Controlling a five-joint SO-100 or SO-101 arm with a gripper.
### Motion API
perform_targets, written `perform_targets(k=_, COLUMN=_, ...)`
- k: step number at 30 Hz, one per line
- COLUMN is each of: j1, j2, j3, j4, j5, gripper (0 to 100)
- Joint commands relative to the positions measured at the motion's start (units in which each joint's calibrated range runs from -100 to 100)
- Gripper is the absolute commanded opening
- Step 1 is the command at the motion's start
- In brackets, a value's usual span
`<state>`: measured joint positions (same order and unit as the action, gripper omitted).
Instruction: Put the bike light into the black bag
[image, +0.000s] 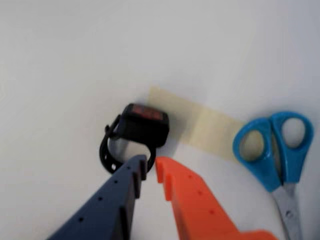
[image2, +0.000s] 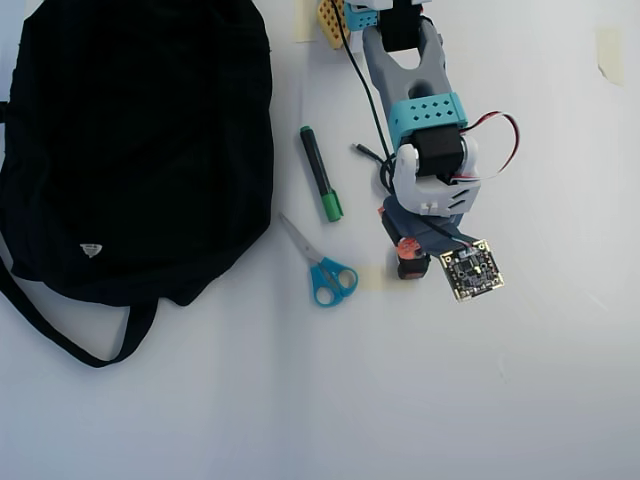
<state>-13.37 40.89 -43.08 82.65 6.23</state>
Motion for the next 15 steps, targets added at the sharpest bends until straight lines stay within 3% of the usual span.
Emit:
perform_targets(k=1, j1=-0.3, j2=-1.0, j3=-3.2, j4=3.1, j5=-0.3, gripper=3)
perform_targets(k=12, j1=0.1, j2=-1.0, j3=-2.6, j4=5.8, j5=-0.4, gripper=3)
perform_targets(k=15, j1=0.2, j2=-1.0, j3=-2.5, j4=5.8, j5=-0.4, gripper=7)
